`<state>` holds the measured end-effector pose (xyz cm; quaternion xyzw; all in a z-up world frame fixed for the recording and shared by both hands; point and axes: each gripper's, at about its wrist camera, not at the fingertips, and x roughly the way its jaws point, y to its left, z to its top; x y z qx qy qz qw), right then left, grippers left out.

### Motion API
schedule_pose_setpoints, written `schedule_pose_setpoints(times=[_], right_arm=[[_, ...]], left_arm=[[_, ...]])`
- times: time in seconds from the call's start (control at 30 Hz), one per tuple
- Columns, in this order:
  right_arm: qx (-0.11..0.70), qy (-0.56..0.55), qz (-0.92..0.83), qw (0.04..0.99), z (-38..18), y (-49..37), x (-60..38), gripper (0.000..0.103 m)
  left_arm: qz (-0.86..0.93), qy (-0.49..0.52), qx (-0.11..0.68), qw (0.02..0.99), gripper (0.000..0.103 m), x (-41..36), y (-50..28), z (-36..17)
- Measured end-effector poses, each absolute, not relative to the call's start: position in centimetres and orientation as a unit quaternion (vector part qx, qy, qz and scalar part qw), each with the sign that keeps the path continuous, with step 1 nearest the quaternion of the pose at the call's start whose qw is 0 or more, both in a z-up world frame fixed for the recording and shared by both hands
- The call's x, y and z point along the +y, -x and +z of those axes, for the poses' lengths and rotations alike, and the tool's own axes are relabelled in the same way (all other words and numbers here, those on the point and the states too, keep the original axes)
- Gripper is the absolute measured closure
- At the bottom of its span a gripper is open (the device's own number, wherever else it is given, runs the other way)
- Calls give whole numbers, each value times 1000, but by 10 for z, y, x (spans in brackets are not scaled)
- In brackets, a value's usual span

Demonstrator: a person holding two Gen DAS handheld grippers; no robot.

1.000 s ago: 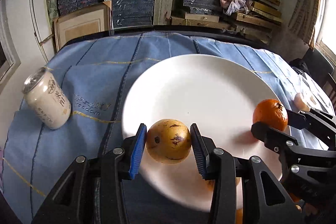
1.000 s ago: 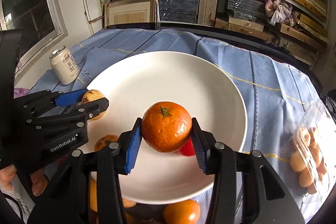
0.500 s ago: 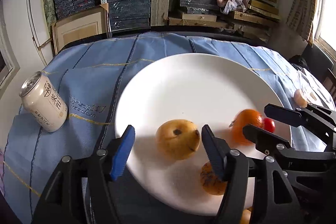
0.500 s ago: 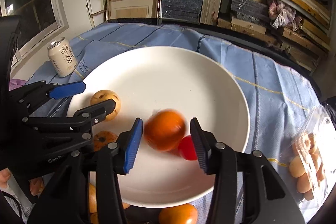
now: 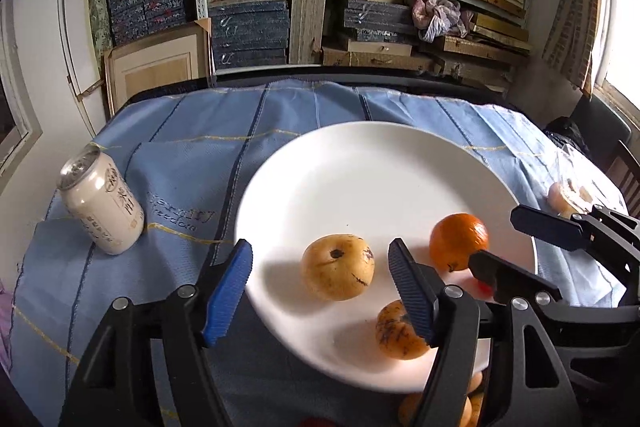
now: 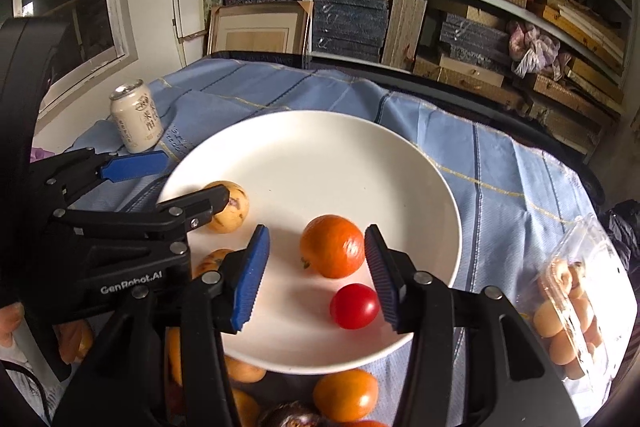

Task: Organize fruits
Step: 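Withdraw both open tools from the plate back toward the fruits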

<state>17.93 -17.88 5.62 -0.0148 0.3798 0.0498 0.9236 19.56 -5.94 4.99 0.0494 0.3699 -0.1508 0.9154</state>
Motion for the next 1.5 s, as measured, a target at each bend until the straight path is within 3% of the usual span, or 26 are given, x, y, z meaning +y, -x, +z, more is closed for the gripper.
schedule_pose_setpoints(times=[0.47, 0.97, 1.5], right_arm=[[355, 0, 40, 934, 82, -100, -190, 42], [349, -51, 24, 935, 42, -7, -217, 26], [369, -65, 18, 927, 29, -14, -225, 25]], left_arm=[[-119, -44, 354, 927, 24, -11, -126, 75], [-95, -48, 346, 932, 23, 29, -28, 31], [-113, -51, 384, 915, 23, 21, -29, 8]])
